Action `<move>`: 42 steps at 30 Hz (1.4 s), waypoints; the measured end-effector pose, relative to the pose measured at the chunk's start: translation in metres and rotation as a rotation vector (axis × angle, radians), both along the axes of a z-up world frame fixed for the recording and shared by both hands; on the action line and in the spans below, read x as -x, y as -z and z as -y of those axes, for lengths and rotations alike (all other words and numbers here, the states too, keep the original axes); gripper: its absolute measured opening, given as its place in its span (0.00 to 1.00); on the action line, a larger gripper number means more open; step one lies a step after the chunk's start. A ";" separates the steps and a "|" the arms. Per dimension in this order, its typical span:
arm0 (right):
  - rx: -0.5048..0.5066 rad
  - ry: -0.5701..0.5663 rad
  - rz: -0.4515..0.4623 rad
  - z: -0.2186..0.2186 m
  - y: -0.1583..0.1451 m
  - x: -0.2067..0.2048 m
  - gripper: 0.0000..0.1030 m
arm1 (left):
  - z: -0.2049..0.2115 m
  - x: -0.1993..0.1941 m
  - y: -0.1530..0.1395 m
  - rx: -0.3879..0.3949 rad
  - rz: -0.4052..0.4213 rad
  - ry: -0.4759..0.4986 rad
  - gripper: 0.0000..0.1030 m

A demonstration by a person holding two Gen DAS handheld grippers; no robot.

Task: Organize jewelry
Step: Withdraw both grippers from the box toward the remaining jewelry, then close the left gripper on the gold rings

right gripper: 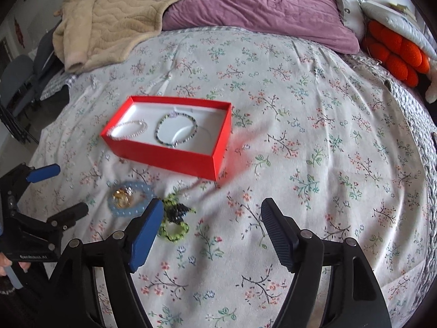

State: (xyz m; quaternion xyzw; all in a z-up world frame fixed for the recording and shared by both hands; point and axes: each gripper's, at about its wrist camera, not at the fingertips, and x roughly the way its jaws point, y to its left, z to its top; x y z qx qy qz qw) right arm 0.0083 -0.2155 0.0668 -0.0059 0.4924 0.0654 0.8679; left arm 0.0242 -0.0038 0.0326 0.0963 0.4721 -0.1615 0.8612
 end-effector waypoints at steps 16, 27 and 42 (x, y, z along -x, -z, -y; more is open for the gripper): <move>0.152 -0.091 -0.150 -0.014 0.076 0.026 0.76 | -0.015 0.007 0.036 0.097 -0.053 -0.045 0.88; 0.151 -0.051 -0.125 -0.002 0.091 0.026 1.00 | 0.020 0.000 0.031 0.133 -0.001 0.067 0.42; 0.151 -0.068 -0.132 -0.002 0.095 0.025 1.00 | 0.033 -0.014 0.041 0.052 0.028 0.065 0.09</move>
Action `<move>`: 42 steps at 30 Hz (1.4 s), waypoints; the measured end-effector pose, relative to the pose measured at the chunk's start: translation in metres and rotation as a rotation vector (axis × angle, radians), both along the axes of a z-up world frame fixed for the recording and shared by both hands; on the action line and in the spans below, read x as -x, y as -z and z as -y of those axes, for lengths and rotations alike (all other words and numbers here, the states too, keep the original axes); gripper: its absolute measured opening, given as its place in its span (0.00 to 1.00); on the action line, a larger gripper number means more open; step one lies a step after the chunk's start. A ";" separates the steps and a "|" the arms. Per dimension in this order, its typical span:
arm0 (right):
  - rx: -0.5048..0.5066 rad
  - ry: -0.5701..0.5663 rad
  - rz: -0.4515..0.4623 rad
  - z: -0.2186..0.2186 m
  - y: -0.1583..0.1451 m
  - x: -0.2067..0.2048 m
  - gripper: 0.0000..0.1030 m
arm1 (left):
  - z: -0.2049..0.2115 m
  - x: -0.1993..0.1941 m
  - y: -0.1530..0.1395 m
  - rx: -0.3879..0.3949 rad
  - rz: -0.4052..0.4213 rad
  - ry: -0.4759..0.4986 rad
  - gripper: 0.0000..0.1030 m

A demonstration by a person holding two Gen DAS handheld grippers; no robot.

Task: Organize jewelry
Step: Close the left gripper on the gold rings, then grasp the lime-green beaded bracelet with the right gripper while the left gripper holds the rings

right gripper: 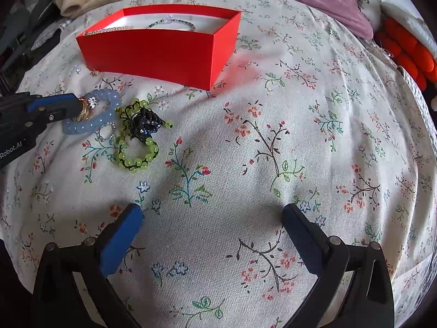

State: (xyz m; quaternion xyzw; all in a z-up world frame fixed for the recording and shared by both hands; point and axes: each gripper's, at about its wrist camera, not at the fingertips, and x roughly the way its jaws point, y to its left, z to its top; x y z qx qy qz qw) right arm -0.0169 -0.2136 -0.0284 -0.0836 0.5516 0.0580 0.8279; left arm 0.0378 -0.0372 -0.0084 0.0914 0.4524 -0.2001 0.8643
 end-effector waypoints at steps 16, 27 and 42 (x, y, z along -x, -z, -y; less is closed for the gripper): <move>-0.049 -0.006 -0.039 -0.002 -0.009 -0.019 1.00 | -0.015 0.012 -0.022 0.021 0.016 -0.026 0.06; -0.141 -0.040 -0.014 -0.021 -0.024 -0.037 0.59 | -0.038 0.014 -0.023 0.040 -0.026 -0.081 0.06; -0.152 -0.063 -0.059 -0.039 -0.011 -0.040 0.05 | -0.051 0.014 -0.017 0.035 -0.060 -0.105 0.06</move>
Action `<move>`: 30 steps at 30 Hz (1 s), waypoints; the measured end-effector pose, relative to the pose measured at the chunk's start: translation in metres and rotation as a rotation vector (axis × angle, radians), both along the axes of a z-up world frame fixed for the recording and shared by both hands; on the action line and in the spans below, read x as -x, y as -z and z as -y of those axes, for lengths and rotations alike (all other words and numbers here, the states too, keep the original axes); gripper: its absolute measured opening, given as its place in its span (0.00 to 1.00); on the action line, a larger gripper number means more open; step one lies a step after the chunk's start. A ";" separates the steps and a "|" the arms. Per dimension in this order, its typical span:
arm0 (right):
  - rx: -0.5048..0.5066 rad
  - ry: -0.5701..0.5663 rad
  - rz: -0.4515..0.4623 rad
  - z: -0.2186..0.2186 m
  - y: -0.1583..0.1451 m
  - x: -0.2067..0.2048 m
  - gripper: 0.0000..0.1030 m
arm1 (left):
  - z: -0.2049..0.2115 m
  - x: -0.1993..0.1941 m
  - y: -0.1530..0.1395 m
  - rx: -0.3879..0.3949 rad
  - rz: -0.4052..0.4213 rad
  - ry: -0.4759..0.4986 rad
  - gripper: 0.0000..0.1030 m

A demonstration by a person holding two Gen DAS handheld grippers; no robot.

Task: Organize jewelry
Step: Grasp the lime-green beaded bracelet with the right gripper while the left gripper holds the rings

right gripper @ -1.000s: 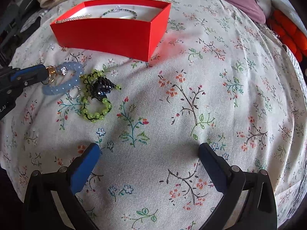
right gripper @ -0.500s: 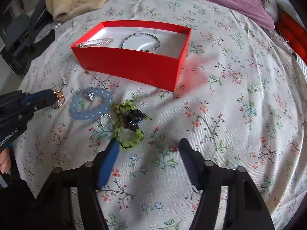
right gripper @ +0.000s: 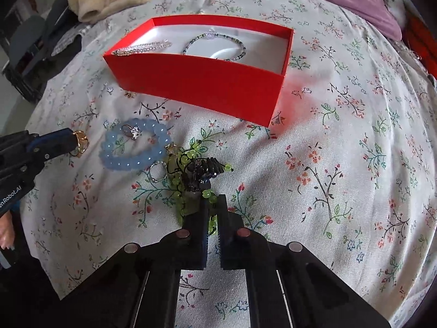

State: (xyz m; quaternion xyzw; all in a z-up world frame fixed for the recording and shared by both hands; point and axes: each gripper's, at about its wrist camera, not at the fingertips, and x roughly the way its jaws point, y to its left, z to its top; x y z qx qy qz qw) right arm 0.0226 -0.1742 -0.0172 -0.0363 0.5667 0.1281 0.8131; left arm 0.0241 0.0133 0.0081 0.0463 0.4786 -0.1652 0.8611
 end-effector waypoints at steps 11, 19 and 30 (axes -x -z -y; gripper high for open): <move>-0.049 0.011 0.060 0.010 -0.041 0.014 0.05 | 0.002 0.003 -0.013 0.018 0.011 0.007 0.06; -0.075 0.024 0.093 0.011 -0.071 0.017 0.05 | 0.007 0.006 -0.029 0.042 0.025 0.024 0.06; -0.119 0.024 0.167 0.004 -0.115 0.010 0.05 | 0.016 -0.002 -0.052 0.062 0.043 0.040 0.06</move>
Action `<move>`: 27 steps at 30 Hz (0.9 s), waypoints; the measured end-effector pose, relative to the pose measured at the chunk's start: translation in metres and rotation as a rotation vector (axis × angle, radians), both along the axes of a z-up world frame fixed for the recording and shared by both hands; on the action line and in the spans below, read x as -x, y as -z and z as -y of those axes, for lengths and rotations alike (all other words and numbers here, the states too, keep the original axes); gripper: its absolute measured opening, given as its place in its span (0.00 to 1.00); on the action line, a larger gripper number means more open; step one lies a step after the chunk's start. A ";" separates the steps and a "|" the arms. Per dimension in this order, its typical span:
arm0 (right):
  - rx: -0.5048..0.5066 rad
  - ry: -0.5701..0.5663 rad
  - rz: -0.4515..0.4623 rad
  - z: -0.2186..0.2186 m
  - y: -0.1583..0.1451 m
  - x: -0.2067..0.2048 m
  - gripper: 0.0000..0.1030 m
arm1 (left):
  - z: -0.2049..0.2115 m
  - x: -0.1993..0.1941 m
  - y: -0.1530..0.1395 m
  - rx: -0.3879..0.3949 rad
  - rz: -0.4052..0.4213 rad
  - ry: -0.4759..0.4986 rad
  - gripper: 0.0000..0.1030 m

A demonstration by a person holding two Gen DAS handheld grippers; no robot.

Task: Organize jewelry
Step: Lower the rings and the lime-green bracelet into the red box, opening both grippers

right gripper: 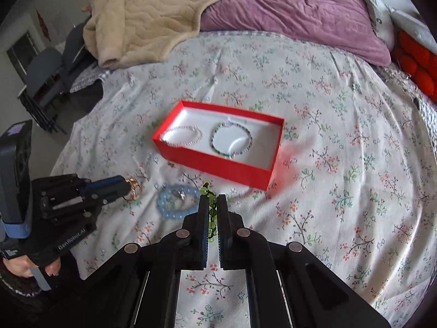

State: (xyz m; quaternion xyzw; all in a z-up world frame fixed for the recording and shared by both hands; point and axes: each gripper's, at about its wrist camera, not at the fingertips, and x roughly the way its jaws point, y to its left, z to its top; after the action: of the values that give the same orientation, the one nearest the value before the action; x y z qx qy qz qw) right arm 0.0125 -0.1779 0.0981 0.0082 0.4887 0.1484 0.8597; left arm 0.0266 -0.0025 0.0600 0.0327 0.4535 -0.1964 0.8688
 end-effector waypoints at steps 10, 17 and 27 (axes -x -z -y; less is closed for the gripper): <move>-0.076 0.046 0.037 0.002 -0.024 -0.027 0.05 | 0.009 -0.040 -0.013 0.051 -0.041 -0.010 0.06; -0.103 0.063 0.028 0.003 -0.021 -0.047 0.05 | 0.022 -0.071 -0.002 0.068 -0.086 -0.025 0.06; -0.116 0.081 -0.001 0.005 -0.009 -0.066 0.05 | 0.029 -0.097 0.011 0.072 -0.108 -0.053 0.06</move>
State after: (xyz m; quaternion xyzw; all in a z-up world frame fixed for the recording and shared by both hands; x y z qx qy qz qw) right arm 0.0786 -0.1827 0.1069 0.0779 0.4791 0.1416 0.8627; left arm 0.1233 -0.0315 0.0492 -0.0209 0.4929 -0.1910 0.8486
